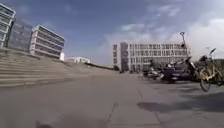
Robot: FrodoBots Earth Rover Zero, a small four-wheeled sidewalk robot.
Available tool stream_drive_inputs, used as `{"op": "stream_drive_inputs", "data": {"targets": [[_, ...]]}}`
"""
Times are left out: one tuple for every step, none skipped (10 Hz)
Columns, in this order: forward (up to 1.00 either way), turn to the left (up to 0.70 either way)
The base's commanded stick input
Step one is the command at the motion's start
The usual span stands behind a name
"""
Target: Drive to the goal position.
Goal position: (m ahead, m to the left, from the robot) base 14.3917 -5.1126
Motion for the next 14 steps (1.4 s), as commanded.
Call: {"op": "stream_drive_inputs", "data": {"targets": [[0.85,0.00],[0.85,0.00],[0.85,0.00],[0.85,0.00],[0.85,0.00],[0.85,0.00],[0.85,0.00],[0.85,0.00],[0.85,0.00],[0.85,-0.01],[0.85,-0.06],[0.85,-0.17],[0.85,-0.24],[0.85,-0.31]]}}
